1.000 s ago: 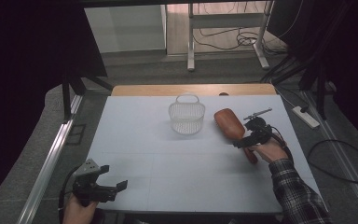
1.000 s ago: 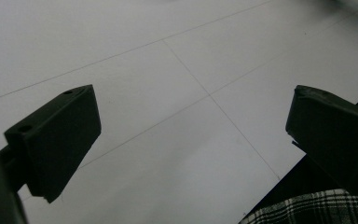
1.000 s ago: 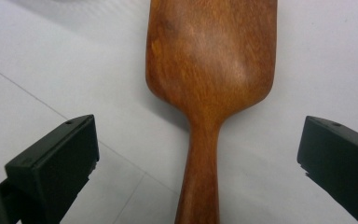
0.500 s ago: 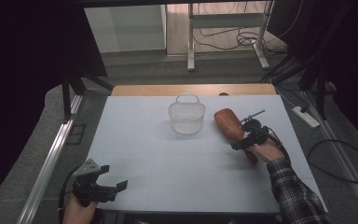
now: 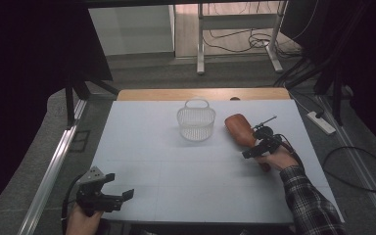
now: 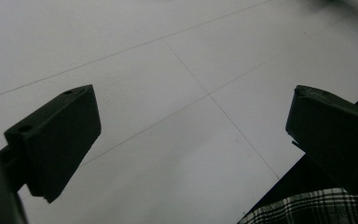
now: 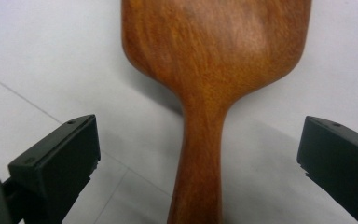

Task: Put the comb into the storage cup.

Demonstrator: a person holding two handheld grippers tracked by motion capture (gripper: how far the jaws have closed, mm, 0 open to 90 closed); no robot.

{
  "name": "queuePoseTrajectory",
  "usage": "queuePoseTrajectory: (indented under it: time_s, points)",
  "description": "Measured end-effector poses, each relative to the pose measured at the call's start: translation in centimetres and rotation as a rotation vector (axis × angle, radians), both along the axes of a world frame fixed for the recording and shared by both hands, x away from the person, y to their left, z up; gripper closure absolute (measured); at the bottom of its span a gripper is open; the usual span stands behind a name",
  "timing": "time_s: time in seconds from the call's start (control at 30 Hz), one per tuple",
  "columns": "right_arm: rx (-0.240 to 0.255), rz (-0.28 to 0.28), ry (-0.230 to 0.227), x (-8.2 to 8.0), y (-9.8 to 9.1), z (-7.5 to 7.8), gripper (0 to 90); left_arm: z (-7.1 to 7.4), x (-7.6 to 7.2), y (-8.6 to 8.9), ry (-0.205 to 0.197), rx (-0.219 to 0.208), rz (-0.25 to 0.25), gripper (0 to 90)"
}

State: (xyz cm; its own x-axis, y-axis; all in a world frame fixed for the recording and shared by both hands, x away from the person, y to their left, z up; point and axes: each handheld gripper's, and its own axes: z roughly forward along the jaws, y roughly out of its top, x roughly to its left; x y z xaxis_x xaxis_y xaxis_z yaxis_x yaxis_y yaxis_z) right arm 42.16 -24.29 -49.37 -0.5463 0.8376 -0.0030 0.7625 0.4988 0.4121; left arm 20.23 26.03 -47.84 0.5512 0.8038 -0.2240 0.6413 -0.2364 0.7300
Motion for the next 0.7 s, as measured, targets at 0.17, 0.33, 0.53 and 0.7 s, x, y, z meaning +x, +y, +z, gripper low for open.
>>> queuePoseTrajectory:
  time_s: [0.17, 0.33, 0.53, 0.7]
  points:
    - [-0.016, -0.005, -0.020, -0.01, 0.03, 0.16, 20.4, 0.00, 0.01, -0.02, 0.001, 0.001, 0.000, 3.0]
    - [-0.004, 0.012, -0.027, -0.01, -0.02, 0.41, 38.8, 0.01, 0.00, -0.02, 0.001, 0.003, 0.000, 3.0]
    - [0.008, 0.015, 0.002, 0.27, 0.09, 0.28, 60.9, 0.01, 0.01, -0.04, 0.001, 0.004, -0.001, 3.0]
    - [-0.015, -0.006, 0.000, 0.29, -0.07, 0.28, 70.9, 0.01, 0.02, -0.05, 0.001, 0.005, -0.001, 3.0]
